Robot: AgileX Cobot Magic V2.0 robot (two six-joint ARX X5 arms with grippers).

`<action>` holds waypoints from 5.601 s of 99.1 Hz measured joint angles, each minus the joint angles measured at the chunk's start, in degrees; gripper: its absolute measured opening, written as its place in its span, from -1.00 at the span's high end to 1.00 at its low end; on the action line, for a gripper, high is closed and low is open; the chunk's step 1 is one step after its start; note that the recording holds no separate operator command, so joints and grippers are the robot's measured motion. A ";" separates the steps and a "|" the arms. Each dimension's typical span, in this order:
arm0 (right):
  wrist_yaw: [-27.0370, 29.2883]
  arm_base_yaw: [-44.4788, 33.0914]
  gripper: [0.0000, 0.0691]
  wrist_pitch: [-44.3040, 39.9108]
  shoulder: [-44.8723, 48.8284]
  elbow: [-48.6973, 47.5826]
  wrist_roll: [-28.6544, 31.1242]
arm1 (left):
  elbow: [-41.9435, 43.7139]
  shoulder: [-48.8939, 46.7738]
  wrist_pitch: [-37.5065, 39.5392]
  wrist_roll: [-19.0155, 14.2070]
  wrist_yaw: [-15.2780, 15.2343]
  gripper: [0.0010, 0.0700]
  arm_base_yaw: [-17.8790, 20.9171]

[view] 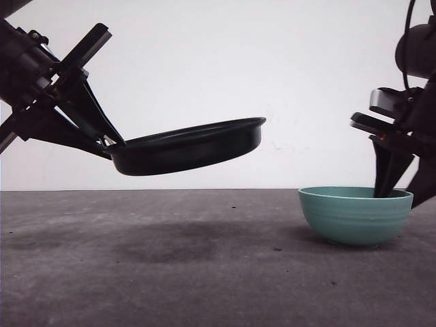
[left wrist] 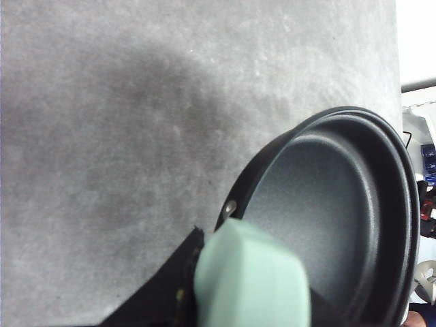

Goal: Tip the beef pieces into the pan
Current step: 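Lower the right gripper onto the rim of the mint-green bowl and grasp, then lift the bowl with the right gripper above the held pan, then tilt the bowl with the right gripper to pour beef cubes into the pan, then lower the empty bowl back onto the table with the right gripper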

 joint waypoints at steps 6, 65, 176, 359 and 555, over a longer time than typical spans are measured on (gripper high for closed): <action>0.09 0.72 0.79 0.72 0.00 0.00 0.04 | 0.00 0.00 -1.11 0.07 -0.81 0.89 0.00; -2.56 11.32 0.96 13.84 -13.14 0.00 3.28 | 0.00 -0.02 -10.60 5.20 -2.29 0.89 -0.81; 62.29 50.77 0.96 33.29 -15.32 0.02 -32.33 | 13.09 -0.02 -23.12 6.91 -2.84 0.89 -4.35; 45.31 52.13 0.96 61.11 -14.78 0.02 -91.95 | 17.40 -0.02 -25.73 7.08 -3.43 0.89 -2.60; 7.63 4.46 0.96 -15.65 -6.38 1.77 -4.96 | 17.46 3.74 -20.26 11.41 -6.84 0.89 -1.05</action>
